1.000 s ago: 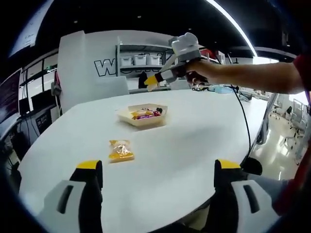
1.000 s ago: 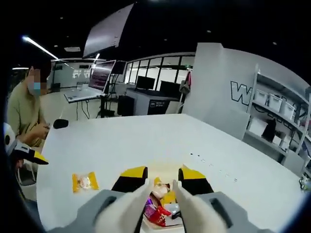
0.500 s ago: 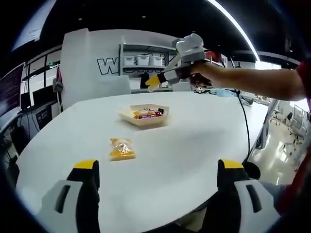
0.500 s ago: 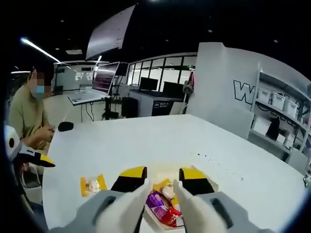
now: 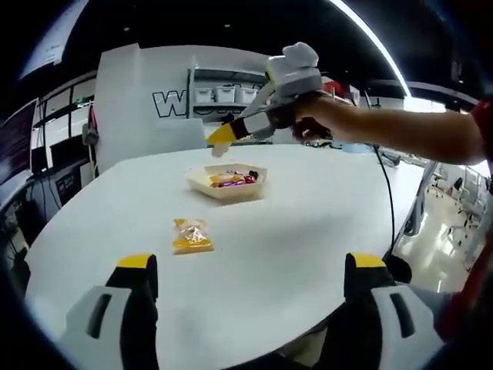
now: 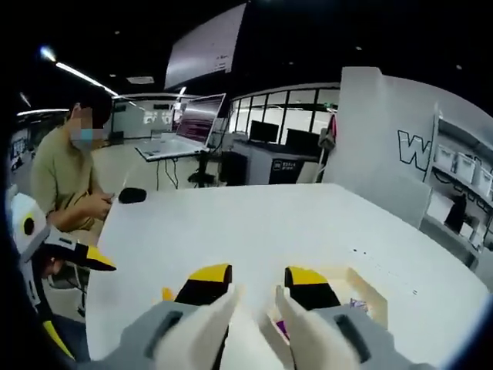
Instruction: Place the target food into the container with the food tongs after gripping and lifting it, then release it inside without dropping or visibly crushing the food.
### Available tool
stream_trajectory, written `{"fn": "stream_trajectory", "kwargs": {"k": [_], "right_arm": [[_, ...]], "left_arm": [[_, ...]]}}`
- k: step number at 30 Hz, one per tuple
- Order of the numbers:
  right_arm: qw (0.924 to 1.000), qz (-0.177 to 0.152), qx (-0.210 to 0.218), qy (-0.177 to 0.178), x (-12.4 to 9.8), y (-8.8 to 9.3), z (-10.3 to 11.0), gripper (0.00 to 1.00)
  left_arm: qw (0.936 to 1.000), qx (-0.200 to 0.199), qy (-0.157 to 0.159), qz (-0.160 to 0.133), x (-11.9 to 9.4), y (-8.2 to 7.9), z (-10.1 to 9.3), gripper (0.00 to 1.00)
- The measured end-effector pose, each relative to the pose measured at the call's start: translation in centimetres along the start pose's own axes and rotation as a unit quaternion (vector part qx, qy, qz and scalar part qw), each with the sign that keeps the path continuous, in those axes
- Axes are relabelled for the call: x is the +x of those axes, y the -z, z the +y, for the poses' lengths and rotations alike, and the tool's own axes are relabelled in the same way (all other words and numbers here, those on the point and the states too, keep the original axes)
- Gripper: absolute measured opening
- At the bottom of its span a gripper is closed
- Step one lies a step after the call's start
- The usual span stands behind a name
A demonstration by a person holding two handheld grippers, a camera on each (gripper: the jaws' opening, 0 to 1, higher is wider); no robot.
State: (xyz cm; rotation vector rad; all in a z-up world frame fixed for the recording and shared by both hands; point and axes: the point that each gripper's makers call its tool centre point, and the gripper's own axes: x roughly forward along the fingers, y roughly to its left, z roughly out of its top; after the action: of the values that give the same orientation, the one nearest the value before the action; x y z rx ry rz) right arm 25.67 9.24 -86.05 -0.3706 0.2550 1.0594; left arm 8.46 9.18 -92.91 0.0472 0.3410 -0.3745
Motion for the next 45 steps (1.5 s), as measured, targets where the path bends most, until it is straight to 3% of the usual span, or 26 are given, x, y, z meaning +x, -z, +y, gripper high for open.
{"fn": "stream_trajectory", "kwargs": {"k": [3,6,8,16,22,25,26,28,29,35,39,41,45], "right_arm": [[0.9993,0.008,0.026,-0.026,1.1,0.9,1.9,0.22],[0.9996,0.008,0.007,-0.027,1.9,1.4,3.1,0.22],[0.9986,0.016,0.018,-0.046,2.5,1.8,4.4,0.22],[0.9969,0.017,0.043,-0.063,3.5,2.0,5.5,0.22],[0.994,0.037,0.064,-0.081,4.5,3.8,7.3,0.23],[0.9933,0.049,0.057,-0.087,4.9,4.6,8.2,0.24],[0.9928,0.067,0.047,-0.087,5.0,5.4,8.5,0.24],[0.9934,0.076,0.02,-0.084,5.0,5.9,8.5,0.24],[0.9944,0.063,-0.009,-0.084,5.1,5.4,8.3,0.24],[0.9908,0.096,-0.023,-0.092,3.8,6.4,7.4,0.23],[0.9813,0.109,-0.076,-0.139,2.3,7.1,7.7,0.23],[0.9802,0.131,-0.086,-0.121,1.6,7.7,6.7,0.23],[0.9825,0.131,-0.078,-0.107,0.8,7.6,5.2,0.23]], "left_arm": [[1.0,-0.002,-0.001,0.0,0.0,0.1,0.1,0.99],[1.0,-0.003,0.0,0.004,0.1,0.3,0.3,0.99],[1.0,-0.001,-0.001,0.005,0.1,0.3,0.4,0.98],[1.0,-0.001,-0.004,0.005,-0.1,0.1,0.8,0.98],[1.0,0.001,-0.003,0.007,-0.1,0.2,0.7,0.97],[1.0,0.003,-0.001,0.009,-0.1,0.3,0.6,0.97],[0.9999,0.004,-0.002,0.011,-0.1,0.4,0.6,0.97],[0.9999,0.006,-0.001,0.012,-0.2,0.4,0.5,0.97],[0.9999,0.006,-0.001,0.012,-0.3,0.5,0.5,0.97],[0.9999,0.006,0.0,0.012,-0.2,0.4,0.7,0.96],[0.9999,0.009,0.006,0.01,0.1,0.2,0.1,0.96],[0.9998,0.011,0.009,0.011,0.2,0.2,-0.1,0.96],[0.9998,0.011,0.015,0.008,0.4,-0.1,-0.7,0.96]]}}
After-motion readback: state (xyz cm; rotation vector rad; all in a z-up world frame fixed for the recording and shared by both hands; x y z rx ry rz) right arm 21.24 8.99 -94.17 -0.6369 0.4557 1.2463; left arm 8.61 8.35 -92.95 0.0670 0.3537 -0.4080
